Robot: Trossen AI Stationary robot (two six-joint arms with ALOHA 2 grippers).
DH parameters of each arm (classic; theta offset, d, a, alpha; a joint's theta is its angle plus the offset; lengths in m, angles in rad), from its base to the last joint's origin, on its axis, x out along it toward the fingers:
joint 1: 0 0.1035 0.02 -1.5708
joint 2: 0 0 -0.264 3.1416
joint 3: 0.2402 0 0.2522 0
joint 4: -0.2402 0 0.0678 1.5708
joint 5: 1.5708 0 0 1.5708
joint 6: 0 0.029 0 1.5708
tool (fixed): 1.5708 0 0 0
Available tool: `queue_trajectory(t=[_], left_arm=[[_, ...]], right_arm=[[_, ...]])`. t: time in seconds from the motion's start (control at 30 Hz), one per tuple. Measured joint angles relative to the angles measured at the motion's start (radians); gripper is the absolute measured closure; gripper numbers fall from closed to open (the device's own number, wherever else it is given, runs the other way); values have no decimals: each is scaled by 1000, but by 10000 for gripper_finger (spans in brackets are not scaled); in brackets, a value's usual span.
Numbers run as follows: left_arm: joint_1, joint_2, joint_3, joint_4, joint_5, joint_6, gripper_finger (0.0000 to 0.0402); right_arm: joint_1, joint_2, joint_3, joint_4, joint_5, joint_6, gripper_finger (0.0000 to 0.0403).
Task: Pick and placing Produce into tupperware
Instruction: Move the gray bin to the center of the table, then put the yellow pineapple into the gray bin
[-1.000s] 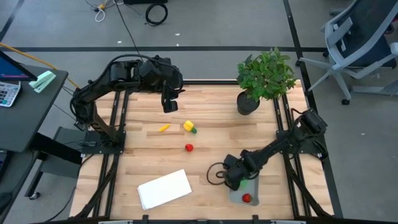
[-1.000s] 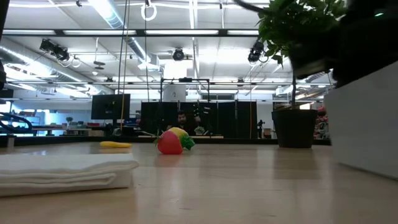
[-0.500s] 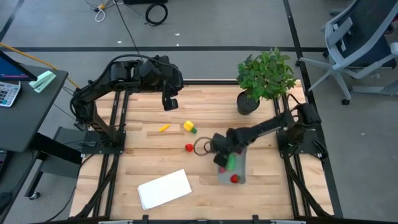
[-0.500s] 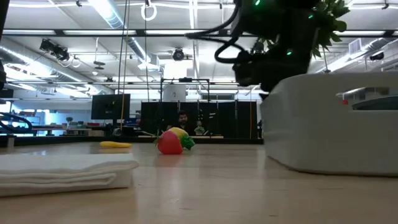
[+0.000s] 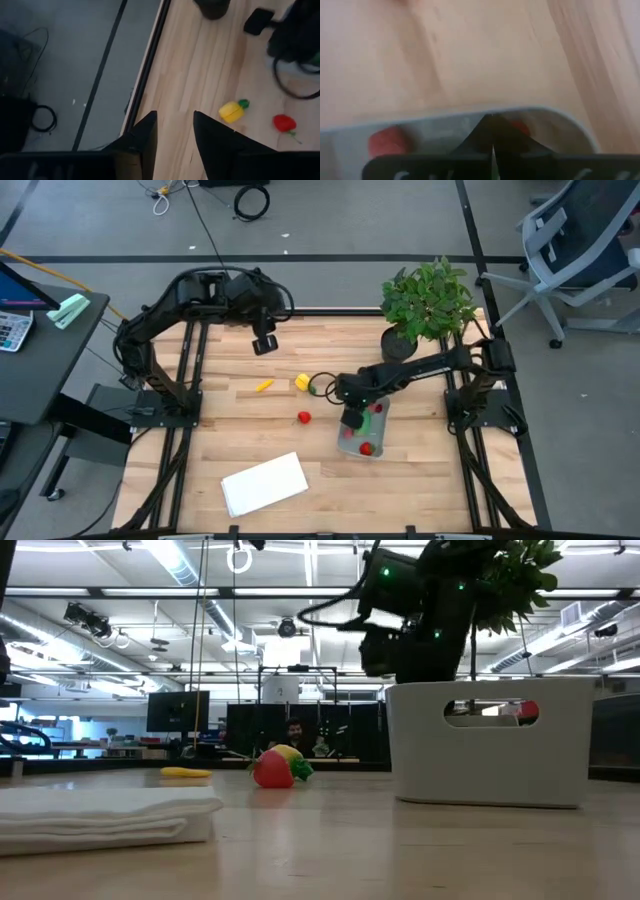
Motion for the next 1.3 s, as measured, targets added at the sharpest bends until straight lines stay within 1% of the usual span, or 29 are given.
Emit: queue_trajectory(t=[0.13,0.23,0.33,0.5,0.63,0.77,0.9,0.97,1.13,1.3], left_arm=[[22,0,0,-18,-9,0,250],[34,0,0,-24,-9,-1,241],[44,0,0,-51,-9,-8,235],[58,5,-8,-94,-9,-58,224],[59,5,-35,-98,-9,-83,214],[59,5,-48,-97,-9,-87,210],[63,4,-48,-97,-27,-111,216],[68,-1,-48,-98,-46,-109,221],[78,-20,-47,-98,-60,-105,227],[76,-23,-47,-98,-59,-104,223]], right_arm=[[-3,-81,0,-51,-36,14,370],[1,-178,0,-108,-55,38,357],[11,-286,0,-122,-72,41,343],[31,-445,0,-69,-99,-38,309],[41,-485,0,21,-98,-117,270],[41,-445,0,115,-84,-177,224],[37,-349,0,199,-17,-192,187],[23,-293,0,249,-7,-199,173],[-31,-141,10,400,-4,-212,160],[-92,8,100,386,-1,-208,160]])
